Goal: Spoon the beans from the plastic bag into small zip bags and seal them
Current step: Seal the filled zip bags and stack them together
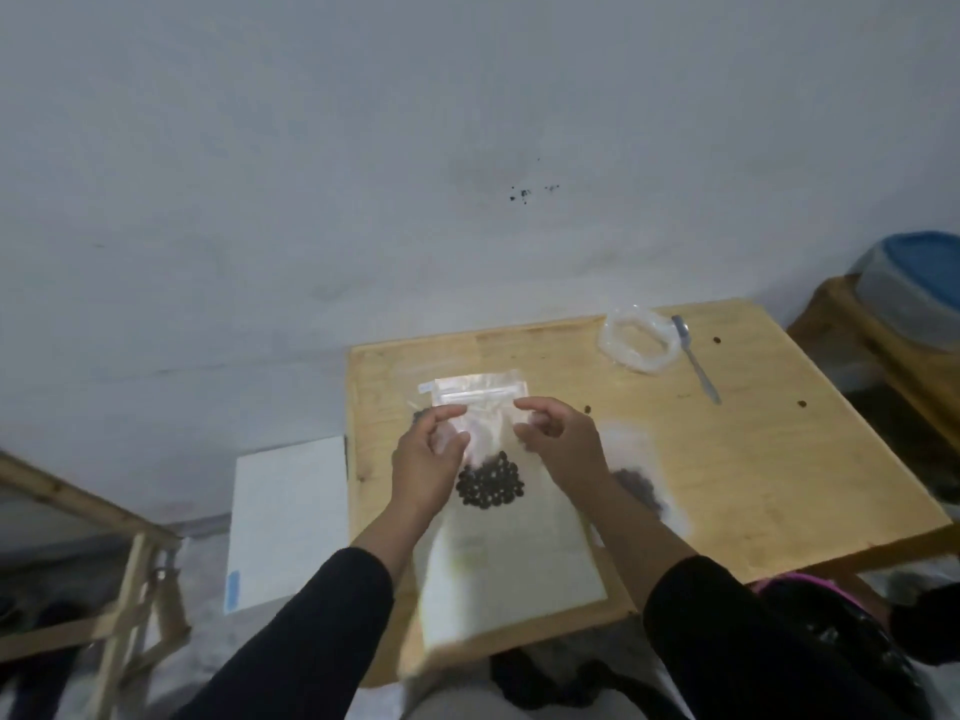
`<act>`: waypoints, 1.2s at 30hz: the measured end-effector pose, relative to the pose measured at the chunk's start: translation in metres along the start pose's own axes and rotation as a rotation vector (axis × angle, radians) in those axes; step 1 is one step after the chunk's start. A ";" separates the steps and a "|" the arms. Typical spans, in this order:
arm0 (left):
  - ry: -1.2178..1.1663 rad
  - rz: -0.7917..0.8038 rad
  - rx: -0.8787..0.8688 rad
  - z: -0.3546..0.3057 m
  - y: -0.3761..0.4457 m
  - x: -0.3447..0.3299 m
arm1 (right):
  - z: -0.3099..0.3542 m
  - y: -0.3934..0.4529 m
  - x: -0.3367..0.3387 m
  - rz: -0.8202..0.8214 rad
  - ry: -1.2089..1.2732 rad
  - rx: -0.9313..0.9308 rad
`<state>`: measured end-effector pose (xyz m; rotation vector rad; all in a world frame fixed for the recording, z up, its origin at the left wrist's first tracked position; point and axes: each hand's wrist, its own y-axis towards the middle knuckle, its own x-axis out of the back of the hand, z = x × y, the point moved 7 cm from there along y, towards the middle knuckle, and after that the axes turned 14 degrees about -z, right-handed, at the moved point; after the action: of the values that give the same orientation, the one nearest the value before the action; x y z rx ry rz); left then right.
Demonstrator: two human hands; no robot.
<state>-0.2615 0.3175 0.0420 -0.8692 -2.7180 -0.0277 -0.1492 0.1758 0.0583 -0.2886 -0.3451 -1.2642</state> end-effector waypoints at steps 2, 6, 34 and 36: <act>-0.004 -0.064 0.039 0.014 -0.002 0.028 | -0.002 -0.014 -0.016 0.039 -0.005 -0.018; 0.027 -0.195 0.117 0.048 -0.008 0.082 | -0.031 -0.049 -0.032 0.056 -0.261 -0.056; 0.075 -0.159 0.233 0.100 -0.060 0.127 | -0.062 -0.110 -0.062 -0.020 -0.405 -0.101; 0.068 -0.158 0.225 0.096 -0.059 0.125 | -0.050 -0.108 -0.056 -0.049 -0.339 -0.076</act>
<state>-0.4177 0.3500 -0.0115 -0.5790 -2.6541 0.2084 -0.2628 0.1744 -0.0080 -0.5654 -0.5970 -1.2777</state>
